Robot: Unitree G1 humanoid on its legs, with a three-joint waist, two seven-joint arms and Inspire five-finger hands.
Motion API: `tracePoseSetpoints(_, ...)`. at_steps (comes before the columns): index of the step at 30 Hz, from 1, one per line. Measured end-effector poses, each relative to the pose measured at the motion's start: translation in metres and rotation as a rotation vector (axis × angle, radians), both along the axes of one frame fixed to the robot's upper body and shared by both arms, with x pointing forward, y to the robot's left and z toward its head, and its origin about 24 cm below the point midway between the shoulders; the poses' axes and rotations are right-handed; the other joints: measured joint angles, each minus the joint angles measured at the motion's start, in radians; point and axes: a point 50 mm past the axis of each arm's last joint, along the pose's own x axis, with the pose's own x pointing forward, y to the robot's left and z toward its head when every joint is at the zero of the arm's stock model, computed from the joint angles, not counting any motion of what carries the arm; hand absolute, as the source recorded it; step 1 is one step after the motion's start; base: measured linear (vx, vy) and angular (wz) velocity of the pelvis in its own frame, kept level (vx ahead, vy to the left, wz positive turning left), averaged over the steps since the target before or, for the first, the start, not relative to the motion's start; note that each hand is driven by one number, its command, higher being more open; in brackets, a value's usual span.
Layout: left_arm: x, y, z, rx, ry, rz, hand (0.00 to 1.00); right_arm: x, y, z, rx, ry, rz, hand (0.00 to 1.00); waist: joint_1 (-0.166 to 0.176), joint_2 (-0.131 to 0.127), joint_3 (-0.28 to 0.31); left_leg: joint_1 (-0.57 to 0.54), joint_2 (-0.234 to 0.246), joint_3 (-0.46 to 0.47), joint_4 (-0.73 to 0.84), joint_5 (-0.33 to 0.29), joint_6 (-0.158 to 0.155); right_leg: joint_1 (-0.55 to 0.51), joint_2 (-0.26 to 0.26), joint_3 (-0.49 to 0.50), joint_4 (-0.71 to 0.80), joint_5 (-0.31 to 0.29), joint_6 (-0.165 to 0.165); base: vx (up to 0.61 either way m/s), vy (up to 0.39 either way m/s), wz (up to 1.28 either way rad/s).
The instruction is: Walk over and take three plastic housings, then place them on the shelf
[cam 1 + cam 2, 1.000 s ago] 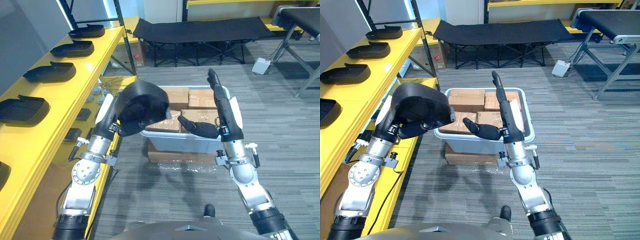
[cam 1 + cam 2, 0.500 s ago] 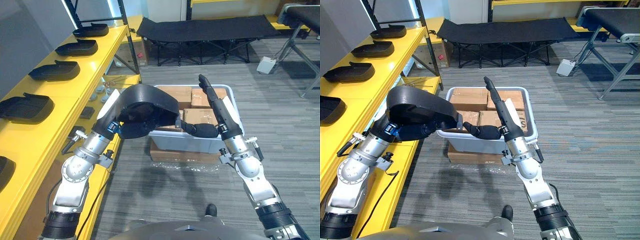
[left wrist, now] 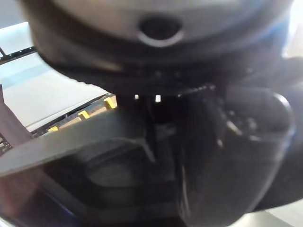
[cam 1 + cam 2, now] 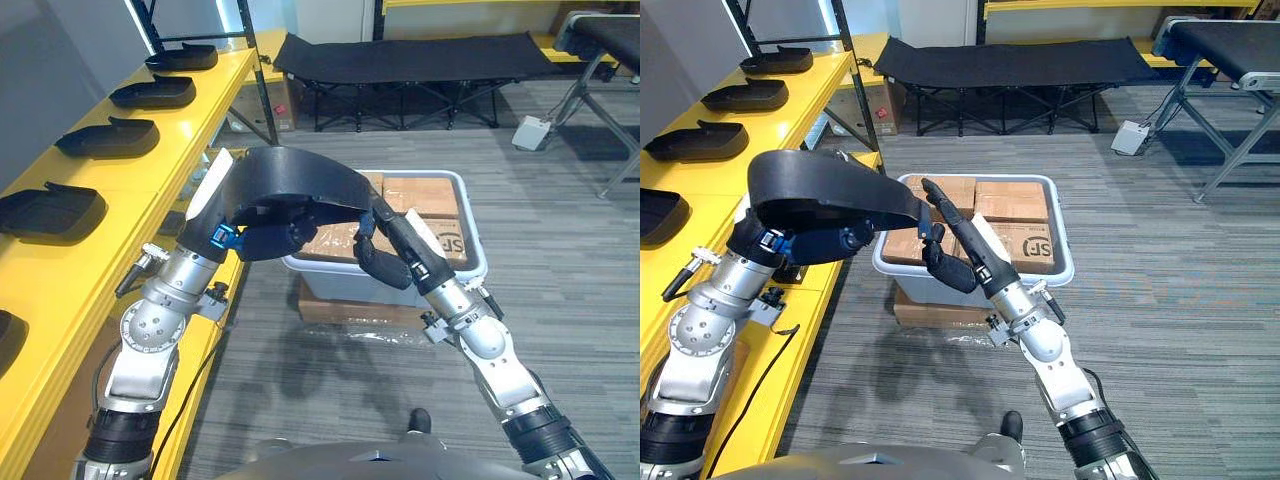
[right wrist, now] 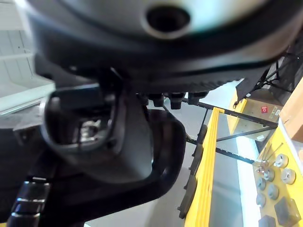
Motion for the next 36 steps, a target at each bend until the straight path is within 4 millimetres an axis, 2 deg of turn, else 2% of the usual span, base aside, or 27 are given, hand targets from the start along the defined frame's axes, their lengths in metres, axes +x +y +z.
tracePoseSetpoints(12,0.001,-0.003,0.001,-0.012,-0.012,0.002,0.00,-0.001,0.005,0.000,0.011,-0.006,0.000,1.00,0.001,-0.019,-0.011,-0.001,0.000,-0.001,0.001,0.000,0.000,0.000,0.000,0.000,0.000,0.000,0.000,0.00,0.000,0.00)
tracePoseSetpoints(24,0.001,-0.003,0.004,-0.019,-0.023,0.004,0.00,0.003,0.000,0.008,-0.058,-0.062,0.005,1.00,0.002,-0.020,-0.012,-0.007,0.000,-0.003,0.011,-0.001,0.000,-0.001,0.000,0.000,0.000,0.000,0.000,0.00,0.000,0.00)
tracePoseSetpoints(36,0.006,0.000,0.003,-0.020,-0.041,0.076,0.00,0.005,0.000,0.028,-0.093,-0.161,0.041,1.00,0.002,-0.019,-0.012,-0.015,0.000,-0.006,0.016,-0.002,0.000,-0.006,0.000,0.001,0.000,0.003,-0.001,0.00,0.000,0.00)
